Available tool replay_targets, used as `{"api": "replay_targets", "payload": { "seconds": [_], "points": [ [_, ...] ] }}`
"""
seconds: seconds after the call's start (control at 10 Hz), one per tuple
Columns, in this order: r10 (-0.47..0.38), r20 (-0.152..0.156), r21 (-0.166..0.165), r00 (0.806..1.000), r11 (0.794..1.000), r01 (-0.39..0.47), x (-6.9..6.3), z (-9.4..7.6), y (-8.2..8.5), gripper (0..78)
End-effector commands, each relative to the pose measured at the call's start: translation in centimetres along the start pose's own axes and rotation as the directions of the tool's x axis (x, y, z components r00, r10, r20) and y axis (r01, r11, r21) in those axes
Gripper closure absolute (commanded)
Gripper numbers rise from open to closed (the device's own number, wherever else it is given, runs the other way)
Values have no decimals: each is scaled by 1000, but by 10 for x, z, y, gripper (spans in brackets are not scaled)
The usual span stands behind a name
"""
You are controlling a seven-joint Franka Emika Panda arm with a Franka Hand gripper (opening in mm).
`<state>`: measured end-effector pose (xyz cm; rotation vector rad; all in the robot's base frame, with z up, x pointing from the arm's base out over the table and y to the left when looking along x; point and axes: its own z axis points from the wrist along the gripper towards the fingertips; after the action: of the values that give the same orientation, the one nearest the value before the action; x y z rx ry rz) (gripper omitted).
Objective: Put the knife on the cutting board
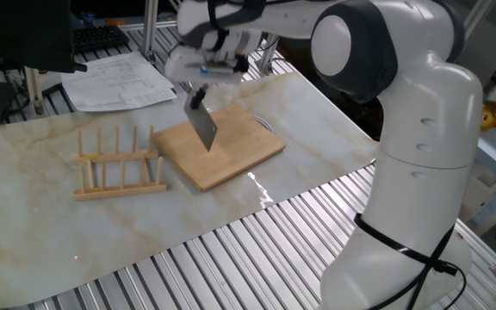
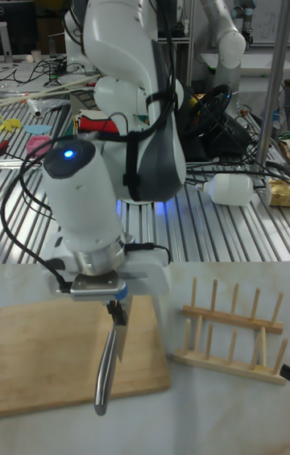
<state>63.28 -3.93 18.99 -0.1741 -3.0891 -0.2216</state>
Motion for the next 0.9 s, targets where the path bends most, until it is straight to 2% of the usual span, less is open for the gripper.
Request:
{"api": "replay_targets", "payload": {
  "seconds": [0.1, 0.9],
  "points": [
    [-14, 68, -35, 998, 999, 17, 10, 51, 3, 764],
    [-21, 72, -37, 997, 999, 23, 8, 62, 4, 764]
  ]
}}
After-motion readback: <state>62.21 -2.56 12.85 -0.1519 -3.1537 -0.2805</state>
